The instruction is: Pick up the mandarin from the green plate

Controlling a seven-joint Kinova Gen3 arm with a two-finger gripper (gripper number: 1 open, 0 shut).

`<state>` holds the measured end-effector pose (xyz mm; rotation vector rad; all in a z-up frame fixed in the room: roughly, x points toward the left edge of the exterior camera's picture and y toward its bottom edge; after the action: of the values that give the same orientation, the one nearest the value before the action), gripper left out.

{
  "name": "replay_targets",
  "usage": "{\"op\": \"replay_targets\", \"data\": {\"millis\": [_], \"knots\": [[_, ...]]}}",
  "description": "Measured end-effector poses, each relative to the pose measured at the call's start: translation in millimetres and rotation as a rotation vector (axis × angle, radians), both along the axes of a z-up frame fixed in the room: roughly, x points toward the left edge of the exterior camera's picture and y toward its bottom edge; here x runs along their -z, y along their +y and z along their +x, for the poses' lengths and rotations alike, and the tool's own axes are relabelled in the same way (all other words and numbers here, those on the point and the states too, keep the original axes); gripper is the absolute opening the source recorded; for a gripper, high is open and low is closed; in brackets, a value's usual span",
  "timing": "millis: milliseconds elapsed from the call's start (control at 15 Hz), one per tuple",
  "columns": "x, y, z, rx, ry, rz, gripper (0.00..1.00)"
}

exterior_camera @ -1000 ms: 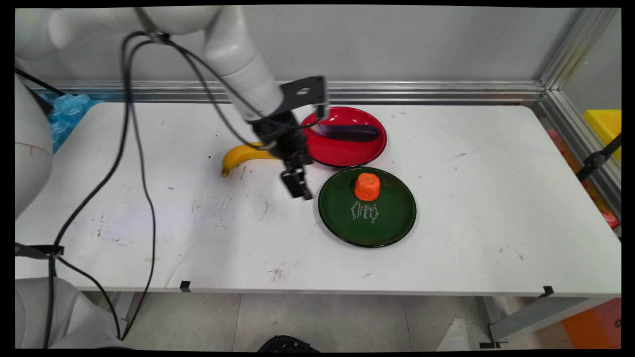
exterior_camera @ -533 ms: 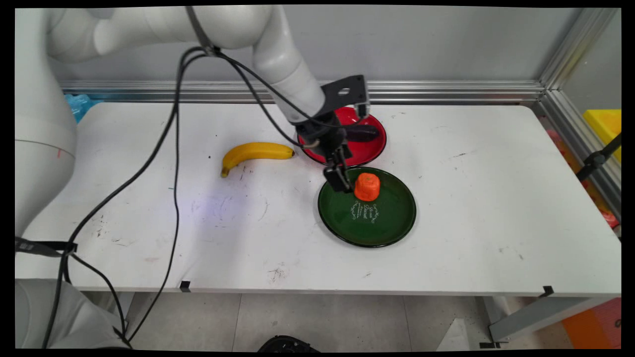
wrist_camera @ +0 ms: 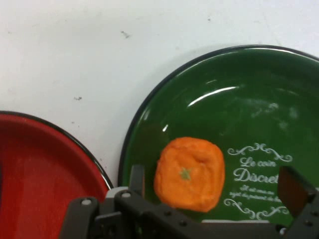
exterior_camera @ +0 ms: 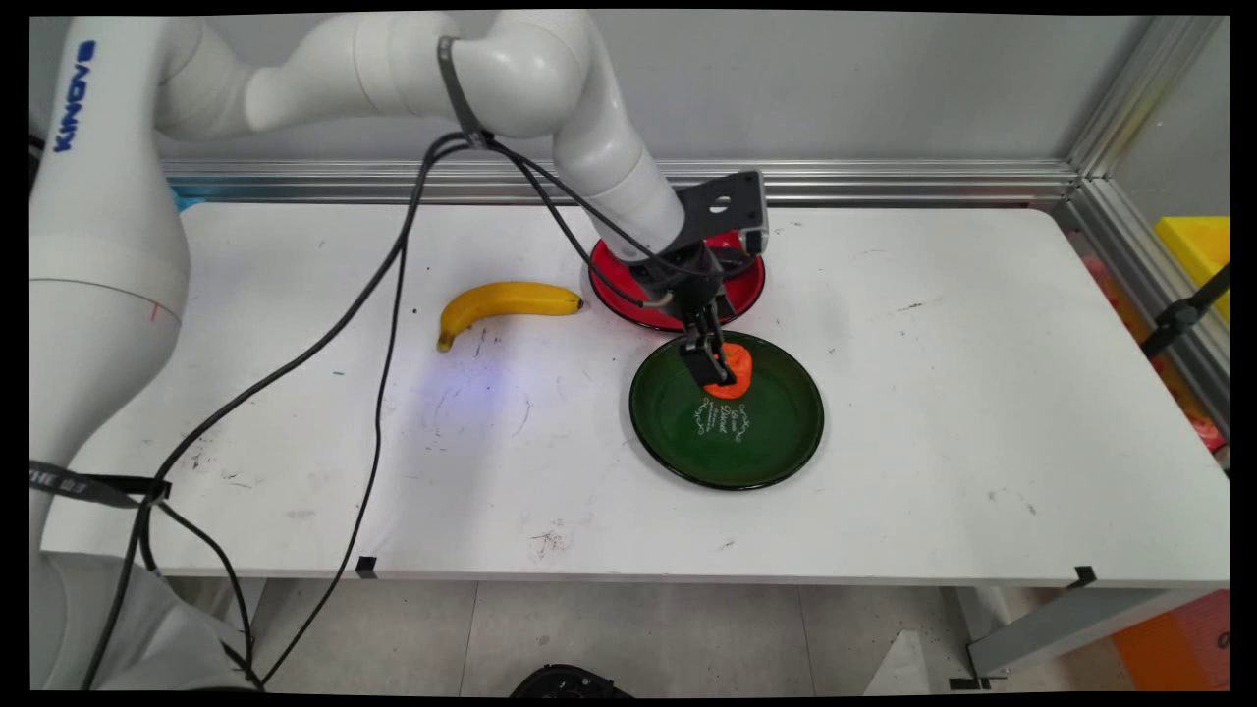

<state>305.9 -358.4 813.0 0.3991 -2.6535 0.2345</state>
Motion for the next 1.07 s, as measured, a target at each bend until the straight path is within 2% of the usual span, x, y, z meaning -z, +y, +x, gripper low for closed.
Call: {"op": "replay_targets", "data": {"millis": [400,933,1000,1067], "knots": [[24,-11,-4,0.015,-0.007,0.0,1.0],[41,-19,-5,0.036,-0.005,0.001,1.0],[43,-19,-5,0.038,-0.004,0.001,0.0],[44,-20,-5,0.039,-0.003,0.002,0.0]]}}
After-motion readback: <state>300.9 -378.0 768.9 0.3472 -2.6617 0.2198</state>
